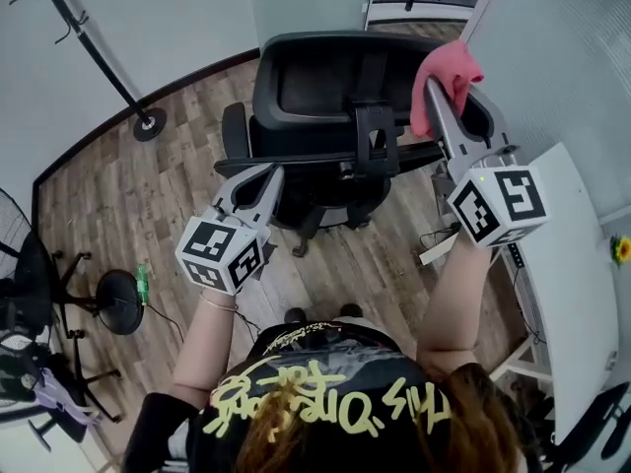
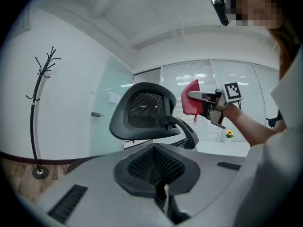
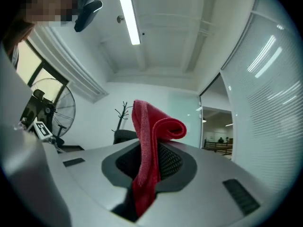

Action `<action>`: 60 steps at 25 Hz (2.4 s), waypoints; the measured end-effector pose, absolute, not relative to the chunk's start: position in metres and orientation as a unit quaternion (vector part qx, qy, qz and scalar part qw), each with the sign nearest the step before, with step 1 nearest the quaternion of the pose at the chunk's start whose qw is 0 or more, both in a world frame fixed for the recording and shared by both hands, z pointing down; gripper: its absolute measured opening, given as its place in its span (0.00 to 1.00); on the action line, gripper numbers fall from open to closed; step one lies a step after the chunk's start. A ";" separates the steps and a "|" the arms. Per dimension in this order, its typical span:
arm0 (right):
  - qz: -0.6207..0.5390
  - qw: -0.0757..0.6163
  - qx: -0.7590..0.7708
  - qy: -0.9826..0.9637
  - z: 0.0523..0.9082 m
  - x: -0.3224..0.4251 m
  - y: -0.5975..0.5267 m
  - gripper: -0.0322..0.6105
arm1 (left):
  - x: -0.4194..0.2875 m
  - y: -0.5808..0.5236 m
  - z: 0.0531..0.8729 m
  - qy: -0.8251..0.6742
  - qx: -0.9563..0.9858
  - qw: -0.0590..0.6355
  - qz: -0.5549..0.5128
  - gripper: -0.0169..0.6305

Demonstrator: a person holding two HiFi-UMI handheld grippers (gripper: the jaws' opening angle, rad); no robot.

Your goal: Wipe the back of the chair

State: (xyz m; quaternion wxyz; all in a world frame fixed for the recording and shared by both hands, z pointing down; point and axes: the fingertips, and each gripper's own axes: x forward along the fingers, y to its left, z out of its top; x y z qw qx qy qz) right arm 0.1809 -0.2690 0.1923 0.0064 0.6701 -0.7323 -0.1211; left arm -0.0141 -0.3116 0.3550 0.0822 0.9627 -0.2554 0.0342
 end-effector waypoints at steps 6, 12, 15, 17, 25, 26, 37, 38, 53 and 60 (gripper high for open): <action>-0.123 0.079 0.722 -0.677 0.231 0.269 -0.276 0.15 | 0.005 -0.302 0.356 -0.277 0.957 0.087 0.031 0.02; -0.119 0.123 0.716 -0.677 0.266 0.303 -0.296 0.15 | 0.015 -0.292 0.361 -0.302 0.948 0.091 0.030 0.01; -0.114 0.168 0.702 -0.682 0.289 0.307 -0.311 0.15 | 0.022 -0.286 0.360 -0.307 0.947 0.091 0.029 0.01; -0.106 0.185 0.693 -0.689 0.303 0.305 -0.319 0.15 | 0.024 -0.283 0.360 -0.312 0.945 0.090 0.029 0.02; -0.039 0.125 0.683 -0.719 0.319 0.297 -0.324 0.15 | 0.021 -0.280 0.364 -0.328 0.940 0.090 0.034 0.02; -0.038 0.128 0.682 -0.719 0.320 0.295 -0.324 0.15 | 0.020 -0.280 0.364 -0.329 0.939 0.090 0.034 0.02; -0.029 0.140 0.655 -0.742 0.319 0.256 -0.321 0.15 | 0.017 -0.284 0.366 -0.313 0.945 0.091 0.035 0.02; -0.029 0.139 0.653 -0.744 0.319 0.252 -0.322 0.15 | 0.017 -0.285 0.366 -0.310 0.946 0.090 0.036 0.02; -0.010 0.106 0.648 -0.754 0.313 0.216 -0.319 0.15 | -0.003 -0.297 0.364 -0.287 0.953 0.088 0.038 0.02; -0.006 0.102 0.650 -0.753 0.309 0.205 -0.317 0.15 | -0.012 -0.298 0.365 -0.275 0.956 0.096 0.033 0.01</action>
